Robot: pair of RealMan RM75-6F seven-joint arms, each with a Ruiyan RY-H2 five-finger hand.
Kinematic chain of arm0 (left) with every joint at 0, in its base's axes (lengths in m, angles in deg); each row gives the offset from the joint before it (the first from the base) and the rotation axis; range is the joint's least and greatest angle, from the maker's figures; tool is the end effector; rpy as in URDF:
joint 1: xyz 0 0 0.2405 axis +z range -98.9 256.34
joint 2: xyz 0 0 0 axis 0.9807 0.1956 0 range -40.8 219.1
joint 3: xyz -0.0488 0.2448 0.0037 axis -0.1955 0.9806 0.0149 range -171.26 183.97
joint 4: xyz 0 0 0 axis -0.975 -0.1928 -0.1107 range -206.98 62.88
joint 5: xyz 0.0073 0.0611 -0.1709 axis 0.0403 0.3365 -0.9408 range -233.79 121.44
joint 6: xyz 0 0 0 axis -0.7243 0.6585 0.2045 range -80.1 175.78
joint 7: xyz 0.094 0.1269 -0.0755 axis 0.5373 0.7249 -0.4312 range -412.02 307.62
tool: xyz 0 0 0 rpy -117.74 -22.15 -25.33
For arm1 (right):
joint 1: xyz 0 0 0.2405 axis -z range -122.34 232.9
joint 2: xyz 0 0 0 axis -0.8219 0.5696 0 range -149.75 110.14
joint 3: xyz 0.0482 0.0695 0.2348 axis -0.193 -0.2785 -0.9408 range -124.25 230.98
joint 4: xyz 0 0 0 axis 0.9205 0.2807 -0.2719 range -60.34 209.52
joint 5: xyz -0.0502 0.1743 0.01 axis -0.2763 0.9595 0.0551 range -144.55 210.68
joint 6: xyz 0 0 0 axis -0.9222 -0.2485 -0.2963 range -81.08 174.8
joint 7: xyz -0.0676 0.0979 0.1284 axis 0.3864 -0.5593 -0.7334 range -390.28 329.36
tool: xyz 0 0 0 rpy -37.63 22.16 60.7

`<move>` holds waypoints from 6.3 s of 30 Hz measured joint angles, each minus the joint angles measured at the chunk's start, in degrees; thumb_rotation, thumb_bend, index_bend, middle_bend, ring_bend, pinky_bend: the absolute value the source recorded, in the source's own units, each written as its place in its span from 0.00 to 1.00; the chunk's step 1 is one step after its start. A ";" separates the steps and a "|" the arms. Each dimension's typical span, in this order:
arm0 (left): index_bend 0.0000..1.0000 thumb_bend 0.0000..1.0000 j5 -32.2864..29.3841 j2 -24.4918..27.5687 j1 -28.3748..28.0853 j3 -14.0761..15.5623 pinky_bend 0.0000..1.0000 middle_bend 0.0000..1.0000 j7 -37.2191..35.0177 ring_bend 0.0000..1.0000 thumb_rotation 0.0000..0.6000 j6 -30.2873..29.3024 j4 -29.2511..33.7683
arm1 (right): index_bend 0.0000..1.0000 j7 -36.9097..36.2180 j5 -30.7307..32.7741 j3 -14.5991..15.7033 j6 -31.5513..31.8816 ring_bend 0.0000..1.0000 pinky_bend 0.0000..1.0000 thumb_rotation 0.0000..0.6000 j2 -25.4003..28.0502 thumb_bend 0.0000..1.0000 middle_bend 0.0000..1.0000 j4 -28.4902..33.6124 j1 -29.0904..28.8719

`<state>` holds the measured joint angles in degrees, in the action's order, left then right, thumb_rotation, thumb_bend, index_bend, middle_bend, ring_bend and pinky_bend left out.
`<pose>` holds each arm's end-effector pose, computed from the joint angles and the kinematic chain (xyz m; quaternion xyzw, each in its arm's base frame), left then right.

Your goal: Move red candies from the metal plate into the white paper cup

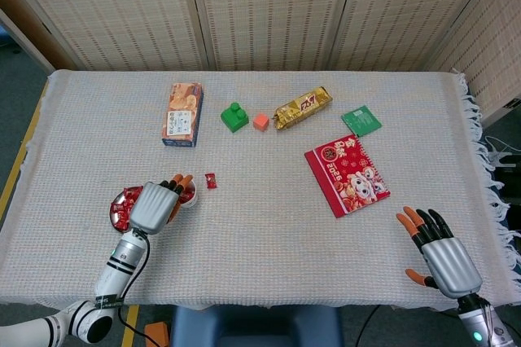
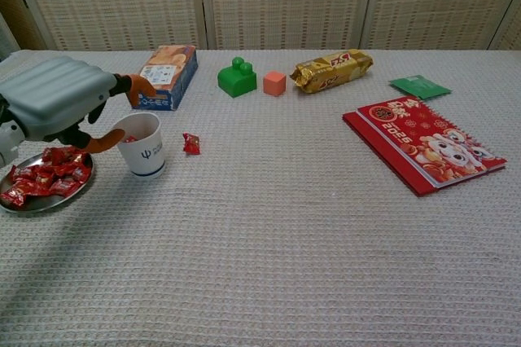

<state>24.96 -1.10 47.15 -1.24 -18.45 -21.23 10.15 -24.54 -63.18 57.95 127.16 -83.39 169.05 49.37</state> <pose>-0.1611 0.3239 0.0241 -0.7522 -0.1983 -0.3616 0.5140 -0.2734 -0.1834 0.1370 0.7029 -0.3727 0.3384 0.5025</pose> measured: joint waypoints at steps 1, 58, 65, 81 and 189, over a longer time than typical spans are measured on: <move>0.05 0.42 0.26 0.44 0.23 0.40 0.98 0.12 -0.41 0.58 1.00 -0.14 0.80 | 0.00 -0.06 -0.13 0.04 0.03 0.00 0.00 1.00 0.02 0.05 0.00 0.02 0.00; 0.23 0.39 -14.99 2.85 -5.95 -1.16 1.00 0.31 0.60 0.73 1.00 7.76 1.76 | 0.00 -0.91 -0.35 0.13 -0.06 0.00 0.00 1.00 0.52 0.06 0.00 0.00 -0.04; 0.22 0.39 -17.84 2.95 -7.08 -3.18 1.00 0.31 -0.70 0.73 1.00 8.88 -1.57 | 0.00 -0.52 0.32 -0.11 -0.56 0.00 0.00 1.00 0.36 0.06 0.00 0.04 -0.19; 0.09 0.39 -22.19 0.86 -10.13 -4.27 1.00 0.17 -2.04 0.72 1.00 12.86 -9.17 | 0.00 0.25 1.20 -0.49 -0.70 0.00 0.00 1.00 0.06 0.06 0.00 0.25 -0.13; 0.49 0.41 -9.47 -21.75 -8.96 -5.69 1.00 0.48 8.43 0.88 1.00 -1.66 -22.51 | 0.00 -0.64 1.23 0.23 -2.20 0.00 0.00 1.00 1.10 0.06 0.00 0.70 -0.56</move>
<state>15.48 -22.86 38.19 -6.93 -10.02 -22.89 -12.36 -25.18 -61.95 58.18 124.96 -82.29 169.75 48.81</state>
